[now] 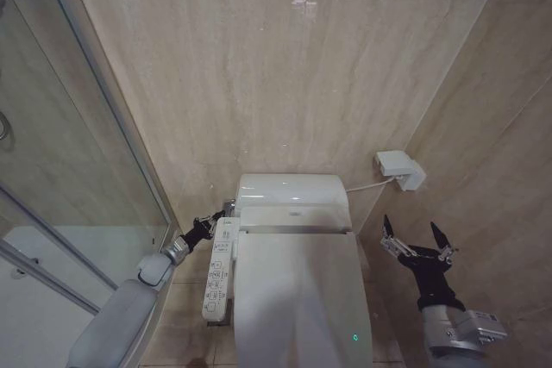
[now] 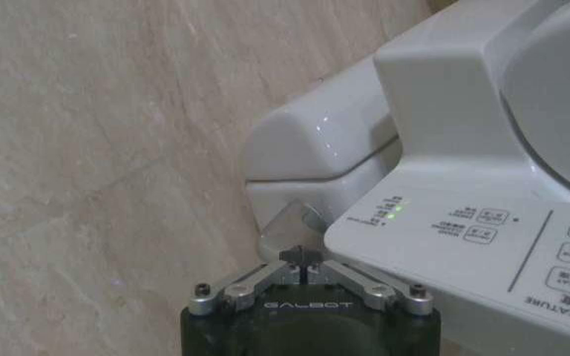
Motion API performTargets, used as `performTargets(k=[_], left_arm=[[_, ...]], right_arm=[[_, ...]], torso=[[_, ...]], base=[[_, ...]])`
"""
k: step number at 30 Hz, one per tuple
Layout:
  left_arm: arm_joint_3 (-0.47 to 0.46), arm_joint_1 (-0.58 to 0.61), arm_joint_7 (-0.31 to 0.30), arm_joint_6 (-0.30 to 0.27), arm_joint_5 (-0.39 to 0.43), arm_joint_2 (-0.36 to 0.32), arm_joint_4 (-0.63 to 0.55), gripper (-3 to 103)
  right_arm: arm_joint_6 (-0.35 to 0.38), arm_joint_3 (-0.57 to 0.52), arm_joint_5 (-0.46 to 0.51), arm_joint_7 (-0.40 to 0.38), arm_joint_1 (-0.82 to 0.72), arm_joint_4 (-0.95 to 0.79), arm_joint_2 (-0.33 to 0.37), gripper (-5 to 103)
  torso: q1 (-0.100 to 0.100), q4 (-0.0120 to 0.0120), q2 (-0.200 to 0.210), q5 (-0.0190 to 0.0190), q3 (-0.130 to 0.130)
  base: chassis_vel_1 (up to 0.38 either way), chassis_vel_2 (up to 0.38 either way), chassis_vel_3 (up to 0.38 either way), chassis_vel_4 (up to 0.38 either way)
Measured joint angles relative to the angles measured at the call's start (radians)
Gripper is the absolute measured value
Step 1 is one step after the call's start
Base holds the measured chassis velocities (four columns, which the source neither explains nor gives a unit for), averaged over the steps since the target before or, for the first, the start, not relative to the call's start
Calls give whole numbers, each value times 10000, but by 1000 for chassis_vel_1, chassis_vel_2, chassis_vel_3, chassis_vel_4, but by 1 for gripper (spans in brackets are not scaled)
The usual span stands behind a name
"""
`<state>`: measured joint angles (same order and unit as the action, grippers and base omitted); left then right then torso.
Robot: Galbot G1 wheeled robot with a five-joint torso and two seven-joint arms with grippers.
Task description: Open the toilet lid, clean the toilet bowl with a toilet brush, close the toilet lid, and flush.
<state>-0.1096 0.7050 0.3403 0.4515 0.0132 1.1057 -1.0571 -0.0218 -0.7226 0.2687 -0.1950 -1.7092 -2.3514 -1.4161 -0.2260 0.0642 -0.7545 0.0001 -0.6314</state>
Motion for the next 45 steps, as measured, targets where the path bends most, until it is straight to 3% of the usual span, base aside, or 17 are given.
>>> performTargets(k=[26,45], left_arm=[[128,-480,38,45,7,206,703,0],[246,-722,47,76,29,339,889,0]], right_arm=[[0,0,0,0,0,0,0,100],[0,0,0,0,0,0,0,100]], torso=[[0,-9,1,-1,-1],[0,-3,0,1,0]], base=[[0,0,0,0],[0,0,0,0]])
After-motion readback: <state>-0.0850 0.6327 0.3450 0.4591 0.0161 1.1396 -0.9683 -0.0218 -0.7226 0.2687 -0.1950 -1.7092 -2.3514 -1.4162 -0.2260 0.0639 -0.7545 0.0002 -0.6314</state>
